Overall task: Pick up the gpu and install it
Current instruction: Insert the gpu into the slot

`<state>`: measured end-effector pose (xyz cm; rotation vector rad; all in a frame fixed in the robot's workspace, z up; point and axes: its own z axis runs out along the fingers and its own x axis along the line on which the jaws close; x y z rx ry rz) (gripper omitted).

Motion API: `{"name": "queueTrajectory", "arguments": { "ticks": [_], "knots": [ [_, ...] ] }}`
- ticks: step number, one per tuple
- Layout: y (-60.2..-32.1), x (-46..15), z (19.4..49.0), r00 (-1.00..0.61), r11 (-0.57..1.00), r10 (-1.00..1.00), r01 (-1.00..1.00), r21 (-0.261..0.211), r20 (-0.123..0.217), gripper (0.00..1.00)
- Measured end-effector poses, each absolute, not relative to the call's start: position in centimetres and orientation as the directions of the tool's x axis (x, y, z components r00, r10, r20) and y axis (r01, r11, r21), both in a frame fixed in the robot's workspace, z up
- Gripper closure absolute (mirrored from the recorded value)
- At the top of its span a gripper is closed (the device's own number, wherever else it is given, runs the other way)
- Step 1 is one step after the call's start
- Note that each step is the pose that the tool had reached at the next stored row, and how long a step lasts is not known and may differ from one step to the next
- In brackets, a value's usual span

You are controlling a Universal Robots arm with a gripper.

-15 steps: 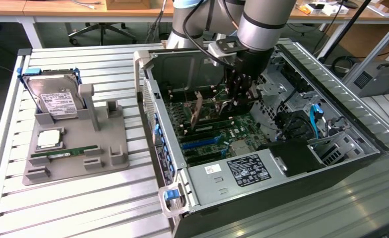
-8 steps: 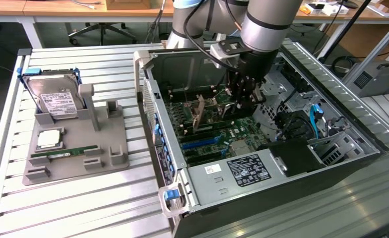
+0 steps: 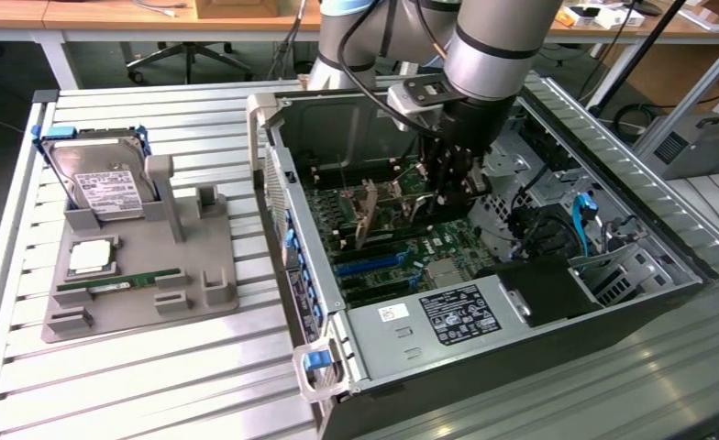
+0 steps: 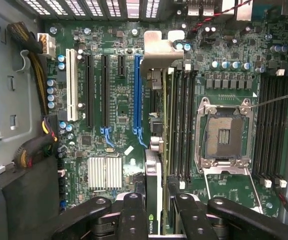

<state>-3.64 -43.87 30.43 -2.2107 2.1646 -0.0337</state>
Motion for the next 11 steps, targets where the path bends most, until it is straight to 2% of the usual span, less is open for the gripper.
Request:
{"name": "queueTrajectory", "arguments": {
  "ticks": [11],
  "knots": [
    [-44.30, -4.45, 30.38, 0.022, -0.021, -1.000, -0.999, -0.049, -0.018, 0.73]
  ]
}}
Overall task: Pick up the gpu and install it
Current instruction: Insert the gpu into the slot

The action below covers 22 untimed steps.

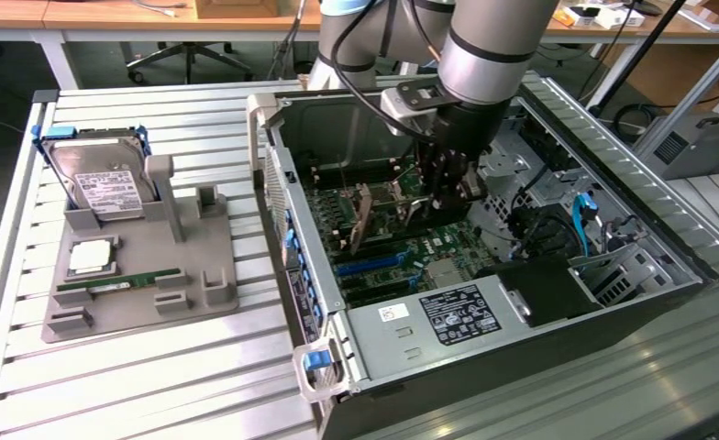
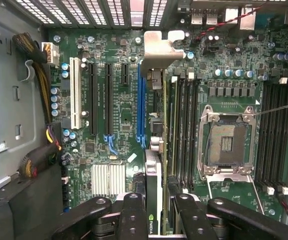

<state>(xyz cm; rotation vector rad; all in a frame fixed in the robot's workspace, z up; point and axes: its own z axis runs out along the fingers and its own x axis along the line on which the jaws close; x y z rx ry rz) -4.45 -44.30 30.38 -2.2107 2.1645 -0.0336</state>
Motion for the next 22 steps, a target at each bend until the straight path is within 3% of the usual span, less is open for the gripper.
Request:
{"name": "queueTrajectory", "arguments": {
  "ticks": [22],
  "knots": [
    [-45.5, -5.3, 30.1, 0.015, -0.015, -1.000, -0.999, -0.051, -0.013, 0.73]
  ]
}}
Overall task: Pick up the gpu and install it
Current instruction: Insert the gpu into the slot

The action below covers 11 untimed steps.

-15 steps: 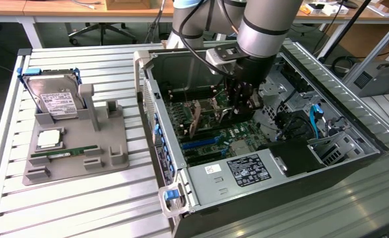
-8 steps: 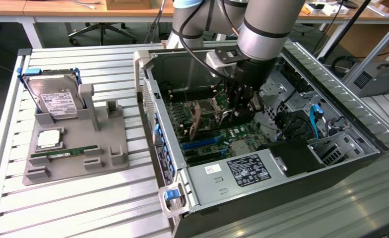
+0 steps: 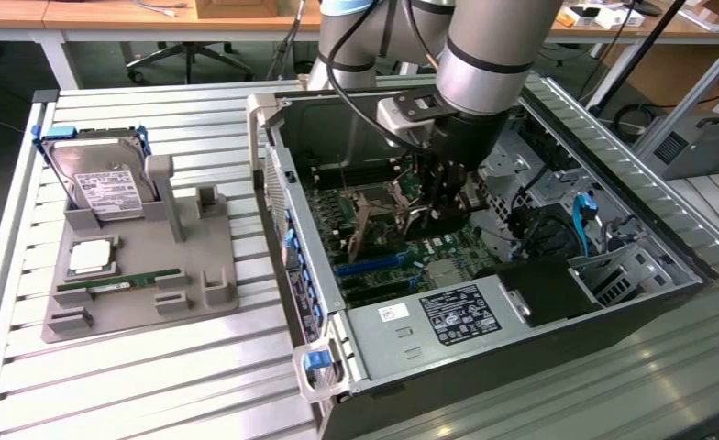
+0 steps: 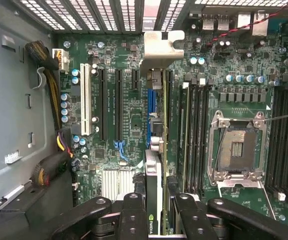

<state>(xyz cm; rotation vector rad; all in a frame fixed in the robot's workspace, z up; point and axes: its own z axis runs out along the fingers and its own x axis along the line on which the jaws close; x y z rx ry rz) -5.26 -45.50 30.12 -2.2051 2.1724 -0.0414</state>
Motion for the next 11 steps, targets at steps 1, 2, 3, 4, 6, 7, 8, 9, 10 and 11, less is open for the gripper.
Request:
{"name": "queueTrajectory", "arguments": {
  "ticks": [1, 2, 3, 4, 6, 7, 8, 9, 10, 11],
  "knots": [
    [-45.50, -5.31, 30.10, 0.012, -0.011, -1.000, -0.999, -0.052, -0.012, 0.73],
    [-45.50, -5.34, 30.08, 0.006, -0.005, -1.000, -0.999, -0.052, -0.011, 0.73],
    [-45.50, -5.35, 30.07, 0.001, 0.000, -1.000, -0.999, -0.052, -0.010, 0.73],
    [-45.50, -5.35, 30.05, -0.008, 0.008, -1.000, -0.999, -0.052, -0.010, 0.73],
    [-45.50, -5.36, 29.99, -0.033, 0.033, -0.999, -0.998, -0.052, -0.008, 0.73],
    [-45.50, -5.37, 29.93, -0.048, 0.048, -0.999, -0.998, -0.052, -0.005, 0.73],
    [-45.50, -5.45, 29.89, -0.054, 0.054, -0.999, -0.997, -0.053, 0.000, 0.73],
    [-45.50, -5.52, 29.87, -0.056, 0.055, -0.998, -0.997, -0.054, 0.009, 0.73],
    [-45.50, -5.60, 29.85, -0.058, 0.057, -0.998, -0.997, -0.055, 0.018, 0.73],
    [-45.50, -5.67, 29.84, -0.060, 0.058, -0.998, -0.997, -0.056, 0.026, 0.73]
  ]
}}
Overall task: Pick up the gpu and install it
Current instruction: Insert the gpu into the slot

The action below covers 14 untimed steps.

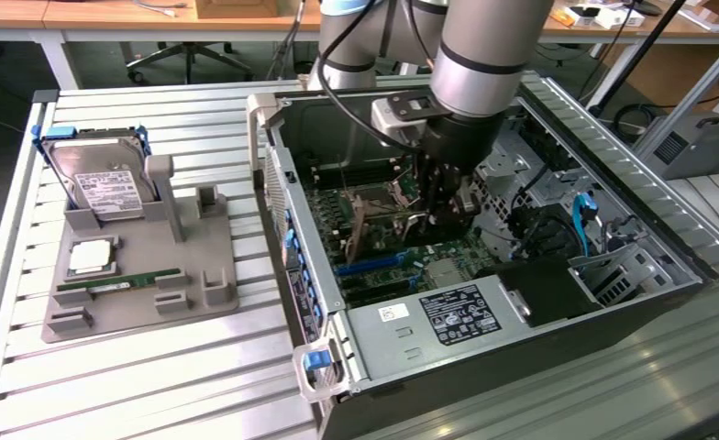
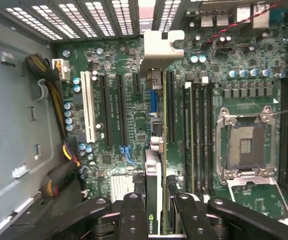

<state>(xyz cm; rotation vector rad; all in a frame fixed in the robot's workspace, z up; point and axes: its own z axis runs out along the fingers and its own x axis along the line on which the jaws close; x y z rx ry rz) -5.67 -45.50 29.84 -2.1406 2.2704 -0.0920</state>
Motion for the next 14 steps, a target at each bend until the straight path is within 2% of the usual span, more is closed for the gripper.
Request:
{"name": "queueTrajectory", "arguments": {
  "ticks": [14],
  "knots": [
    [-45.5, -9.0, 29.4, -0.069, 0.067, -0.997, -0.996, -0.060, 0.030, 0.73]
  ]
}}
